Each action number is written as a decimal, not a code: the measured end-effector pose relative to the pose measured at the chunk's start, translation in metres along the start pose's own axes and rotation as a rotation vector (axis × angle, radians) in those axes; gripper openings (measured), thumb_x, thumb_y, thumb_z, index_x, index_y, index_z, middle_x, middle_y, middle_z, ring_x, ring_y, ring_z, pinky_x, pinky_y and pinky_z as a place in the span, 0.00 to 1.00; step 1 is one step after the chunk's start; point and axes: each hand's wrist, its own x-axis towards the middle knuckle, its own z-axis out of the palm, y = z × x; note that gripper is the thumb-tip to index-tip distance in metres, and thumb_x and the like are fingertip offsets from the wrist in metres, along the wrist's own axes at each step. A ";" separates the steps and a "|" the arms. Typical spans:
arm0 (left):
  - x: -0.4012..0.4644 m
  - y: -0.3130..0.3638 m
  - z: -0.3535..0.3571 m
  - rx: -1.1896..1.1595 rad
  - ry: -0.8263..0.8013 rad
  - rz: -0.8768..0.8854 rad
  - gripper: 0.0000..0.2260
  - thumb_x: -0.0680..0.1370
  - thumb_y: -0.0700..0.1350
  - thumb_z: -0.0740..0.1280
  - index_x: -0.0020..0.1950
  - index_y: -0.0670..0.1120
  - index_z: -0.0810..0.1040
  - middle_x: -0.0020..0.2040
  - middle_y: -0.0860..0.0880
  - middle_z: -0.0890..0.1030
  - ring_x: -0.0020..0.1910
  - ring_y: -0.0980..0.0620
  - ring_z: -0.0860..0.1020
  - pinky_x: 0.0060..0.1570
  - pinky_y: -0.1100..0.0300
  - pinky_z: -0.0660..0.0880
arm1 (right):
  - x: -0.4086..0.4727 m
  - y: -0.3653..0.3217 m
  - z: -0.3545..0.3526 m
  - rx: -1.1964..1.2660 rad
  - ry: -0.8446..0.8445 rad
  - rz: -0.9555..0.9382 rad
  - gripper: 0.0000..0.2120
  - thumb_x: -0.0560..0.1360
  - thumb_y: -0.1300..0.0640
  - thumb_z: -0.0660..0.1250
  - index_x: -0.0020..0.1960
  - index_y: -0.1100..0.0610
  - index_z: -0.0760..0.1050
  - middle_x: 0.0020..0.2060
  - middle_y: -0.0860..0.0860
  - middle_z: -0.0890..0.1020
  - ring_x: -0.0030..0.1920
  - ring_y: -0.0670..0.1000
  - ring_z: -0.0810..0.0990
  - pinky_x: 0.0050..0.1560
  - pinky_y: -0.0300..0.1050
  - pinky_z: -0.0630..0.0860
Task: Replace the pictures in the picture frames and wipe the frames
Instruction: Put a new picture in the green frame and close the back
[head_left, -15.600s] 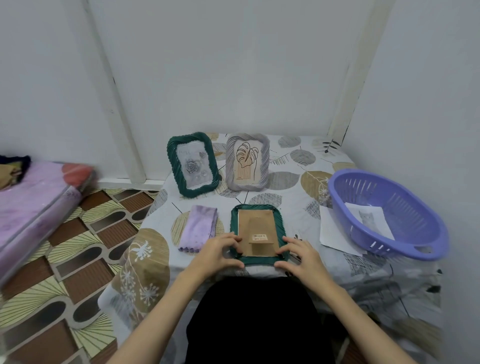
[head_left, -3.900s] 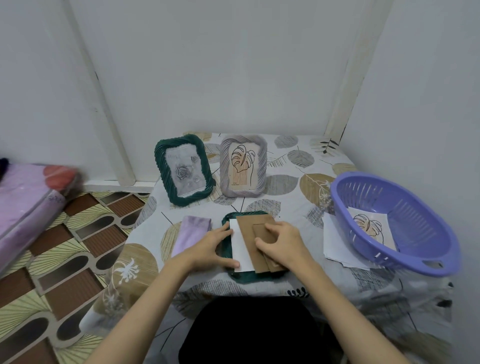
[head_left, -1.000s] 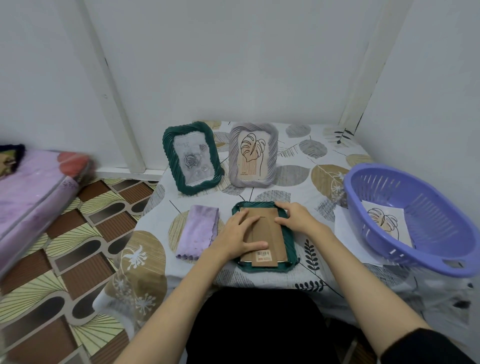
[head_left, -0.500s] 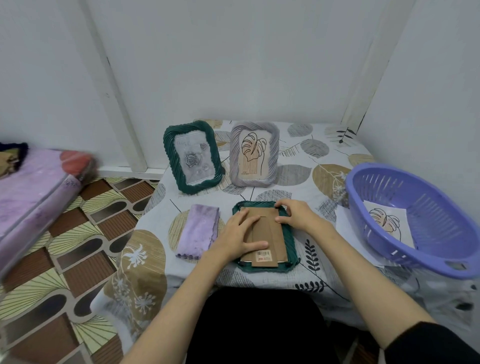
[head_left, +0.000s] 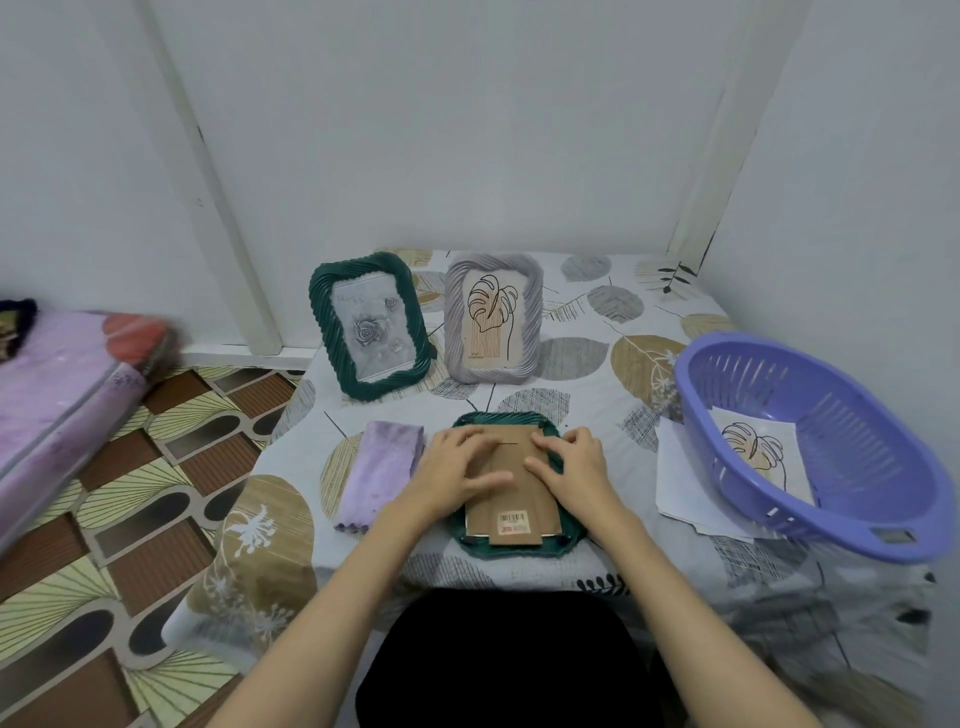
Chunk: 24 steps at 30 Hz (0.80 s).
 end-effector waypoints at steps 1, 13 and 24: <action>0.006 -0.002 -0.003 0.023 0.093 -0.031 0.24 0.74 0.57 0.65 0.68 0.51 0.70 0.69 0.47 0.68 0.68 0.46 0.63 0.67 0.54 0.59 | 0.000 0.000 0.001 -0.010 0.007 -0.002 0.21 0.74 0.47 0.66 0.65 0.50 0.73 0.54 0.56 0.69 0.57 0.56 0.67 0.59 0.46 0.65; 0.030 -0.017 -0.005 0.072 0.188 -0.136 0.14 0.76 0.51 0.65 0.59 0.48 0.76 0.58 0.47 0.76 0.59 0.44 0.70 0.58 0.56 0.65 | 0.008 -0.001 -0.002 -0.149 -0.098 0.026 0.29 0.77 0.44 0.59 0.74 0.52 0.57 0.61 0.56 0.65 0.62 0.56 0.64 0.63 0.47 0.63; 0.021 -0.013 0.002 0.002 0.310 -0.144 0.14 0.75 0.51 0.66 0.56 0.45 0.77 0.53 0.46 0.80 0.55 0.45 0.71 0.54 0.57 0.66 | 0.011 -0.003 -0.008 -0.172 -0.168 0.027 0.29 0.77 0.44 0.58 0.74 0.52 0.56 0.62 0.57 0.64 0.63 0.57 0.63 0.64 0.49 0.62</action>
